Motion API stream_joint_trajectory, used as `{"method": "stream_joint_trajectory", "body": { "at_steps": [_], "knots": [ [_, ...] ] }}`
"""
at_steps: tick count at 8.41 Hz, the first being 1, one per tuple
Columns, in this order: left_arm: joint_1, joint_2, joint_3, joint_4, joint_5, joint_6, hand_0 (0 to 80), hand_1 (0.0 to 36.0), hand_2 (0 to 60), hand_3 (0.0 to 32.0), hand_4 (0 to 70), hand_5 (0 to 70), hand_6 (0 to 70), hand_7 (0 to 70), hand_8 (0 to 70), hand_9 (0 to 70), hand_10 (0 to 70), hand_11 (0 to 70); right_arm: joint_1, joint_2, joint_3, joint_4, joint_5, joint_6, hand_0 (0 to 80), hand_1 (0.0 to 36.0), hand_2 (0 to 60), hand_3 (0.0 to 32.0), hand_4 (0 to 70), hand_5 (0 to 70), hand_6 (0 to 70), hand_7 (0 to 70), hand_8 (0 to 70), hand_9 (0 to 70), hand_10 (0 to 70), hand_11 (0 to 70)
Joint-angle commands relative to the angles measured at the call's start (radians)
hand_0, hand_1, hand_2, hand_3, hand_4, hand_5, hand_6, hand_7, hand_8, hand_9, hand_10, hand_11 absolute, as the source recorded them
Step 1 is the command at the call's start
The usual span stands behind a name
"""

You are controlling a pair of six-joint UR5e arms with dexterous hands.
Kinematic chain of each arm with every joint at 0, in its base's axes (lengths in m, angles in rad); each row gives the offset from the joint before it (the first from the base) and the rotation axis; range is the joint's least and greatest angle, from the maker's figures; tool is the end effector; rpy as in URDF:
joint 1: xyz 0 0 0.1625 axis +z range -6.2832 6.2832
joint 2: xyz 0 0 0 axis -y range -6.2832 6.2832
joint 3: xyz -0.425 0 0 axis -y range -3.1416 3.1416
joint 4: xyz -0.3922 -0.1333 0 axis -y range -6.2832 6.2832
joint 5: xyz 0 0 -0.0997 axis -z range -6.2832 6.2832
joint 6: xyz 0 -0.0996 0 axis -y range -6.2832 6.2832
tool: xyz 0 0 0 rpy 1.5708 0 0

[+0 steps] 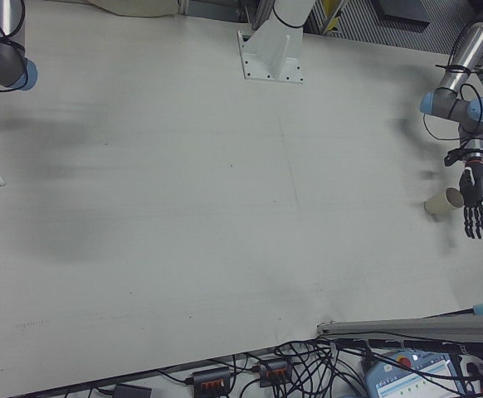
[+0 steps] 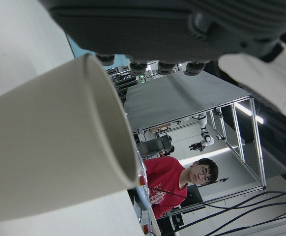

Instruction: Pour water

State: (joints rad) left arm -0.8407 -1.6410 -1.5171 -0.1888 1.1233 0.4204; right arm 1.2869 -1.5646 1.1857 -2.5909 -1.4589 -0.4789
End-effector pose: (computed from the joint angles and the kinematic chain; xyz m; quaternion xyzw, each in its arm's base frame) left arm 0.2222 -0.5127 0.6593 0.0216 0.7690 -0.6098 0.1903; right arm 0.0038 -0.5028 0.8139 0.1102 -0.7568 0.6126 0.1996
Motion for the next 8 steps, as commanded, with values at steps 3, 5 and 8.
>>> {"method": "stream_joint_trajectory", "body": {
  "at_steps": [3,5,8],
  "knots": [
    [-0.216,0.079,-0.126,0.018,0.101,-0.017,26.5,0.0,0.0,7.8,9.1,0.0,1.8,6.2,2.9,0.0,0.0,0.0,0.008,0.140,-0.296,0.184,0.084,-0.052,52.8,20.3,52.1,0.0,48.7,49.7,54.5,64.0,52.4,67.5,53.4,70.0],
    [-0.215,0.082,-0.126,0.023,0.101,0.000,25.8,0.0,0.0,6.8,9.8,0.0,2.2,7.0,2.3,0.0,0.0,0.0,0.000,0.237,-0.333,0.242,0.135,-0.150,50.2,16.6,51.4,0.0,51.6,49.2,55.4,63.2,55.0,69.6,57.6,70.0],
    [-0.216,0.082,-0.129,0.031,0.101,0.001,24.3,0.0,0.0,6.6,9.7,0.0,2.0,6.9,1.6,0.0,0.0,0.0,-0.163,0.261,-0.334,0.288,0.292,-0.253,49.3,14.7,49.1,0.0,58.0,47.5,55.5,59.9,54.3,67.3,56.7,70.0]
  ]
}}
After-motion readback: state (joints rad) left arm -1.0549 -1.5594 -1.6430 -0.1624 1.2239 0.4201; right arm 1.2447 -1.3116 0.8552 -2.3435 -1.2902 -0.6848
